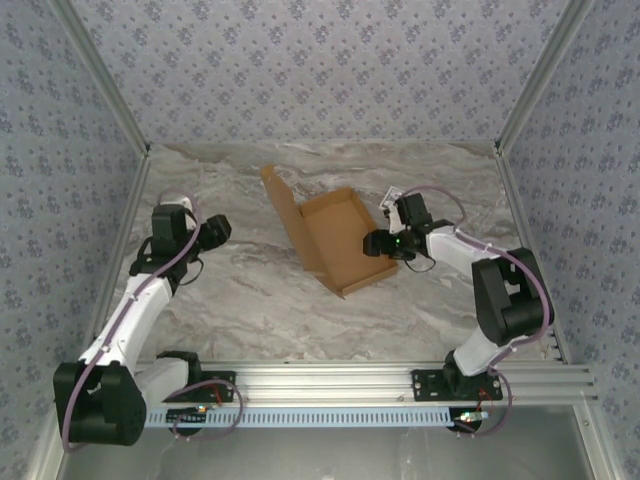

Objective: Fold the paper box

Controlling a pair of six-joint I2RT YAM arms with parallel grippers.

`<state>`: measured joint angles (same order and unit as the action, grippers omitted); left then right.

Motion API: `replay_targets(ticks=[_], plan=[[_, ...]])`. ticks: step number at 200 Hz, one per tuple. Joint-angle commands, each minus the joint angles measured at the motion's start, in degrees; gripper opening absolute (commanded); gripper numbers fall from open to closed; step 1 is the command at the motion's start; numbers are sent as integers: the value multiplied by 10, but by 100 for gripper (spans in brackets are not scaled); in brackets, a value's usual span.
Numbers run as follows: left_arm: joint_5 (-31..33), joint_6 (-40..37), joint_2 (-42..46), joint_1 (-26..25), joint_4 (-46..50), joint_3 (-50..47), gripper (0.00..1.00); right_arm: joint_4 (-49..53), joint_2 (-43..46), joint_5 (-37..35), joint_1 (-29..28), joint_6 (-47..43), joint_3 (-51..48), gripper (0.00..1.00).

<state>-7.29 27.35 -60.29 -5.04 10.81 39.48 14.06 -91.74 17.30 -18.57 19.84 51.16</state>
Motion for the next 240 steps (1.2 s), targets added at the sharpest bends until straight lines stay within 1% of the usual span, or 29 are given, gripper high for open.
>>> replay_targets(ticks=[1,19,33,65,86,110,147,158,171,202,240], plan=[[-34,42,-1,-3,-72,-15,71,-39,19,28,-30,46,-23,74],[-31,51,5,-3,-79,-13,71,-61,20,24,-62,67,-35,75],[-17,49,14,-3,-72,-3,71,-77,18,17,-84,83,-41,76],[20,27,28,-2,-51,27,73,-122,6,4,-137,120,-42,78],[25,15,31,-2,-38,50,76,-139,-9,-3,-166,132,-31,79],[33,3,36,0,-23,77,79,-145,-32,-4,-181,135,-19,80],[45,-21,34,3,1,116,82,-148,-40,-5,-180,131,-11,81],[38,-29,30,3,9,130,82,-146,-40,-5,-181,129,-10,81],[12,-38,22,4,15,146,82,-144,-40,-7,-181,126,-8,81],[-94,-35,-14,1,27,176,82,-141,-39,-14,-179,122,-9,82],[-126,-55,-47,-29,50,200,78,-142,-40,-16,-179,121,-9,82]])
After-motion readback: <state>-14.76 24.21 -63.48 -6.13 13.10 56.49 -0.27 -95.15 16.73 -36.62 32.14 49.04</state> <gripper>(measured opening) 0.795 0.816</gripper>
